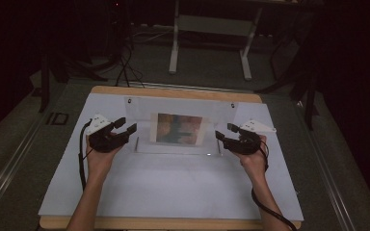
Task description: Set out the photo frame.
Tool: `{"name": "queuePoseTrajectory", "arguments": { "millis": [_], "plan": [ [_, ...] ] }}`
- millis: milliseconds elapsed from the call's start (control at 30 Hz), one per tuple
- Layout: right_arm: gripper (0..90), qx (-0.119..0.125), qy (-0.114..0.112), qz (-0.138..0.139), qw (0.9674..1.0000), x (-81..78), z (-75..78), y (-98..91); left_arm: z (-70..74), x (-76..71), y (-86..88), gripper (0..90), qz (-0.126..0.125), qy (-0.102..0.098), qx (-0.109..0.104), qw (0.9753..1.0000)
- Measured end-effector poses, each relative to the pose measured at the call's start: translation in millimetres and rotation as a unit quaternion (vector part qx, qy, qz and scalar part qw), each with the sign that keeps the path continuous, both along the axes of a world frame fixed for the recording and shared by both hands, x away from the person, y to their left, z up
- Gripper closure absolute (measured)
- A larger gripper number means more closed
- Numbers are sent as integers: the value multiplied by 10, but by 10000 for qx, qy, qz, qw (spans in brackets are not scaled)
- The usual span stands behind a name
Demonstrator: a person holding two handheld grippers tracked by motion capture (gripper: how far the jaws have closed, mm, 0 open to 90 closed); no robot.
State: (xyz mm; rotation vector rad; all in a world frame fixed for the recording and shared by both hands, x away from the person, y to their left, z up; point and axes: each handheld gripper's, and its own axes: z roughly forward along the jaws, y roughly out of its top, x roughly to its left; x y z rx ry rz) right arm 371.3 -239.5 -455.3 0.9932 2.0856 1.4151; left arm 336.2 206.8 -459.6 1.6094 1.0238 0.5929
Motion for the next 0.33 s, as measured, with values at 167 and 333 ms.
{"name": "queuePoseTrajectory", "arguments": {
  "millis": [167, 333],
  "plan": [
    [361, 69, -50, 14, 10000, -17, 65, -37, 46, -17, 20, 458, -24, -10, 15, 10000],
    [360, 163, -99, -8, 9998, -36, 135, -108, 86, -33, 92, 458, 20, -21, -25, 10000]
  ]
}}
